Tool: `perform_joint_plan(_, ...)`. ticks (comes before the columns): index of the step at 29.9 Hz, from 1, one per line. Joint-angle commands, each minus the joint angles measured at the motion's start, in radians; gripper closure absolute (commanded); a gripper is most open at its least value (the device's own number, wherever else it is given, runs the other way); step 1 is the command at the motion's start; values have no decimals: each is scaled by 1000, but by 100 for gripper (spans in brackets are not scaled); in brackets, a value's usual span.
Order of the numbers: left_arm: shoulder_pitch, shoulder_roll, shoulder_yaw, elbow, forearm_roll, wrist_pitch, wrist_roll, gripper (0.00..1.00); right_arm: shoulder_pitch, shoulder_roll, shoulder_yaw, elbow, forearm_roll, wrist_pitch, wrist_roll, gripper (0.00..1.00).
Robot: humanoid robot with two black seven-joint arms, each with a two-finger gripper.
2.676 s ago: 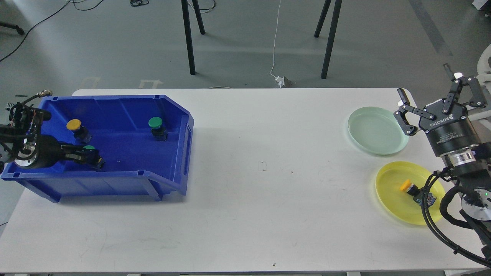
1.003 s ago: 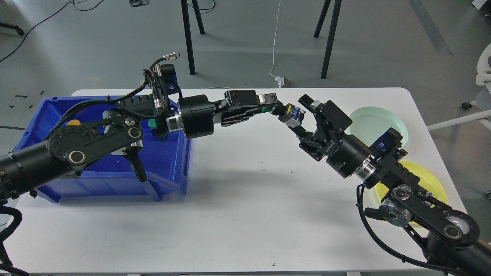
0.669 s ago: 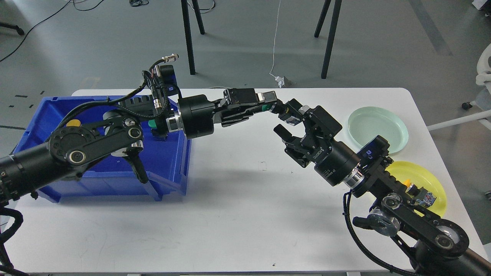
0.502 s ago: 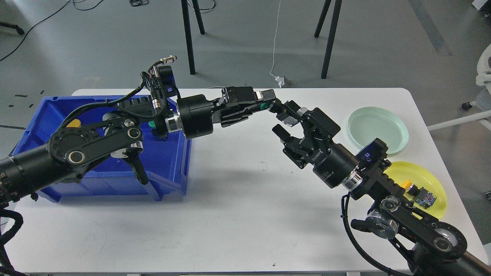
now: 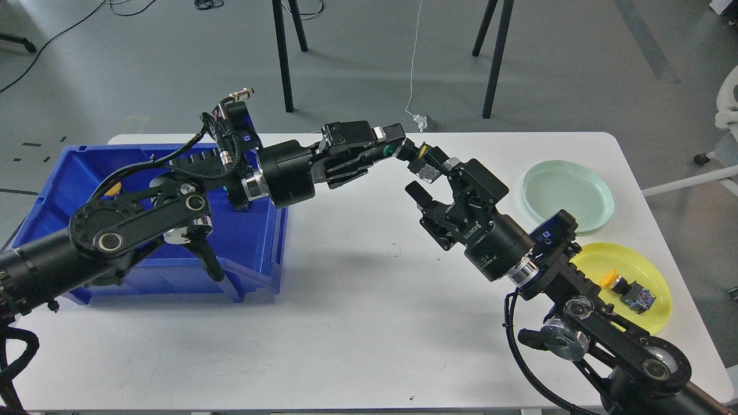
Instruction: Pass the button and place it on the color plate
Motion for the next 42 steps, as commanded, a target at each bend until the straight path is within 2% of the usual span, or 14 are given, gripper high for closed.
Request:
perform_joint_plan(1, 0, 0, -1, 0, -1, 0, 0, 77, 0, 8, 7, 0, 20, 0, 0, 20)
perform_joint_plan(11, 0, 0, -1, 0, -3, 0, 0, 77, 0, 25, 15, 0, 26, 0, 0, 20)
perform_joint_plan(15, 0, 0, -1, 0, -3, 0, 0, 77, 0, 32, 15, 0, 26, 0, 0, 27)
perform_joint_plan(18, 0, -2, -1, 0, -3, 0, 0, 77, 0, 32, 15, 0, 26, 1, 0, 40)
perform_joint_plan(22, 2, -2, -1, 0, -3, 0, 0, 77, 2, 34, 14, 1, 26, 3, 0, 65)
perform_joint_plan(32, 5, -2, -1, 0, -3, 2, 0, 74, 2, 34, 17, -2, 26, -12, 0, 90)
perform_joint_plan(34, 11, -2, -3, 0, -1, 3, 0, 69, 2, 34, 17, -3, 26, -28, 0, 91)
perform_joint_plan(39, 14, -6, -18, 0, -3, 15, 0, 29, 2, 34, 15, -9, 26, -31, 0, 94)
perform_joint_plan(42, 46, -6, -53, 0, -3, 15, 0, 22, 2, 34, 15, -11, 26, -32, 0, 96)
